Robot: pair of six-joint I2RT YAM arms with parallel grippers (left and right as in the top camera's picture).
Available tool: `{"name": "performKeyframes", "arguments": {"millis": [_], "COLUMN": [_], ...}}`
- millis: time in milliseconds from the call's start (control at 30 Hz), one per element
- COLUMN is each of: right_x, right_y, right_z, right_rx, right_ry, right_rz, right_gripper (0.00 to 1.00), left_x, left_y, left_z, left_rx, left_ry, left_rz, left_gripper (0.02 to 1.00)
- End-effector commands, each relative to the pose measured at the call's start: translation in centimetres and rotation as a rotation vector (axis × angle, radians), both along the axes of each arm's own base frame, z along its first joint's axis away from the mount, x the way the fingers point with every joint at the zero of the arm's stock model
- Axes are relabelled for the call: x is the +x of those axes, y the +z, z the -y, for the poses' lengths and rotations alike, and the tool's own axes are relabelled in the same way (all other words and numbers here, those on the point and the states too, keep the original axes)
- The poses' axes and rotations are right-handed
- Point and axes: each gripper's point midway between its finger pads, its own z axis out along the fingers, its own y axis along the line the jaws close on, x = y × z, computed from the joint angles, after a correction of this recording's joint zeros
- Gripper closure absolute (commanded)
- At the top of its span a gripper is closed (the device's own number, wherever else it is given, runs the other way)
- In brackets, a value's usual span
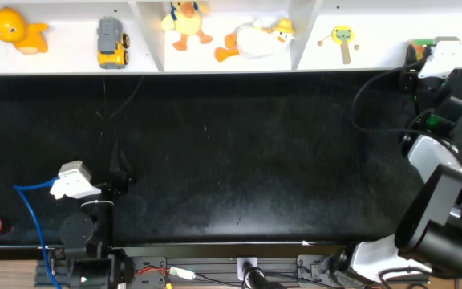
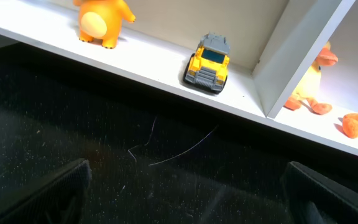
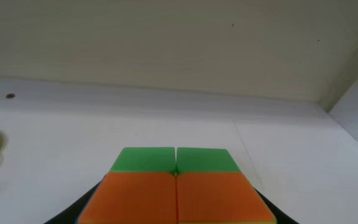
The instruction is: Store Toys
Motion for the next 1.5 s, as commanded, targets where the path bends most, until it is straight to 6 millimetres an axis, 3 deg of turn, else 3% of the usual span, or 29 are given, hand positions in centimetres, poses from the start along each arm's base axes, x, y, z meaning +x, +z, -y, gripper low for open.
{"name": "performKeyframes", "arguments": {"millis": [33, 500, 833, 900, 967, 1067, 1100, 1133, 1167, 1500], "right_x": [0.7, 7.1, 8.9, 8.9, 8.9, 8.9, 8.9, 8.8, 8.8, 6.8], "right_y": [-0.6, -0.5, -2.1, -2.1, -2.2, -2.3, -2.5, -2.6, -2.7, -2.2], "right_z": [1.1, 1.4, -0.3, -0.3, -0.3, -0.3, -0.3, -0.3, -0.4, 1.1], "right_rx": [0.067, 0.118, 0.146, 0.148, 0.177, 0.197, 0.2, 0.205, 0.218, 0.269], "right_ry": [-0.002, 0.09, 0.159, 0.158, 0.154, 0.15, 0.149, 0.148, 0.146, -0.009], "right_rz": [0.038, 0.106, 0.068, 0.068, 0.066, 0.06, 0.055, 0.05, 0.045, -0.091], "right_gripper": [0.954, 0.954, 0.954, 0.864, 0.625, 0.531, 0.45, 0.277, 0.003, 0.003], "left_x": [0.0, 0.0, 0.0, 0.0, 0.0, 0.0, 0.0, 0.0, 0.0, 0.0], "left_y": [0.1, 0.1, 0.1, 0.1, 0.1, 0.1, 0.1, 0.1, 0.1, 0.1], "left_z": [0.1, 0.1, 0.1, 0.1, 0.1, 0.1, 0.1, 0.1, 0.1, 0.1], "left_rx": [-0.003, -0.003, -0.003, -0.003, -0.003, -0.003, -0.003, -0.003, -0.003, -0.003], "left_ry": [-0.005, -0.005, -0.005, -0.005, -0.005, -0.005, -0.005, -0.005, -0.005, -0.005], "left_rz": [0.007, 0.007, 0.007, 0.007, 0.007, 0.007, 0.007, 0.007, 0.007, 0.007], "left_gripper": [0.02, 0.02, 0.02, 0.02, 0.02, 0.02, 0.02, 0.02, 0.023, 0.023]}}
